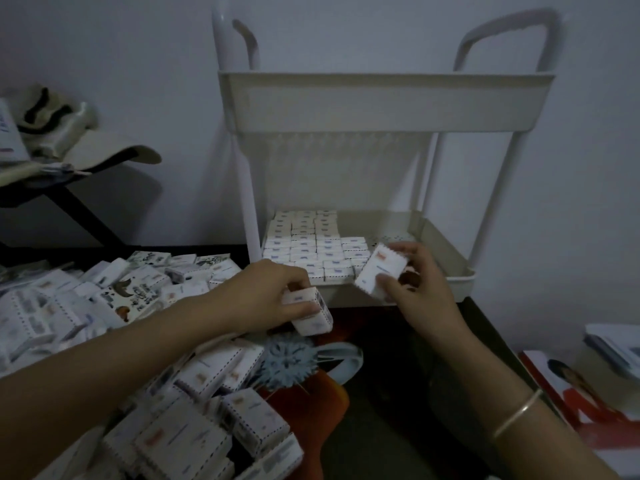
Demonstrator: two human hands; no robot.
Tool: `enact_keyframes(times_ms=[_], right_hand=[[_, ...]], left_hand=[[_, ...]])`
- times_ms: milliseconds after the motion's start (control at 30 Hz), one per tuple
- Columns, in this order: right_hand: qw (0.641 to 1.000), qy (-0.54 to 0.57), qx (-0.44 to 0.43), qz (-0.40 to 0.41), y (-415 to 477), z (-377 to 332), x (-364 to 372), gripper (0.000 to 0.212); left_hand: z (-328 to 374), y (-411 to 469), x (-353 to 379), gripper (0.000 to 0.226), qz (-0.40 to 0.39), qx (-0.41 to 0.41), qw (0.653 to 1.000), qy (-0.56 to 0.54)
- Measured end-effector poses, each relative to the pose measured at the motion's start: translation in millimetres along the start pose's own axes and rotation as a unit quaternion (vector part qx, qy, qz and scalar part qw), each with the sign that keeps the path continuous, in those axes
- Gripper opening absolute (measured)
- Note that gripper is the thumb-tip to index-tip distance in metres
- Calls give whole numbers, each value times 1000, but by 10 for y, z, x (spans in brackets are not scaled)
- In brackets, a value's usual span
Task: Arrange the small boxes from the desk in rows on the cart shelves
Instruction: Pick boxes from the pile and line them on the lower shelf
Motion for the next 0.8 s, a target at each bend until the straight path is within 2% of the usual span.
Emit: enact_keyframes(times_ms=[133,233,333,400,467,633,800], right_hand=[[997,-1,-24,68,529,-33,-181,28],[994,-30,-42,93,918,-39,-174,24],[993,-77,-47,80,1217,51,-63,20],[991,-116,-38,59,1364,164,43,24],[993,-109,-31,31,1482,301,163,27],[992,-47,27,-114,1572,555,454,25],[979,-54,74,-180,1585,757,516,20]], left_hand=[[-114,167,-1,17,15,-64,995,-74],[-209,280,-11,21,10,-100,985,-139],[-265,412,-73,26,28,-125,968,-215],[-281,517,-144,30,72,-134,949,-277],[-302,623,-224,28,134,-143,930,-310],[-371,980,-326,21,242,-120,931,-245],[-332,1418,-340,22,309,-45,937,-156]])
Point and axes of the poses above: each hand's wrist, its own y-axis towards the middle knuckle, its own x-axis out of the palm, z = x × y, the point moved 6 cm from there along y, towards the middle knuckle, and after that the axes turned 9 degrees about -y, right-handed, at the moved point
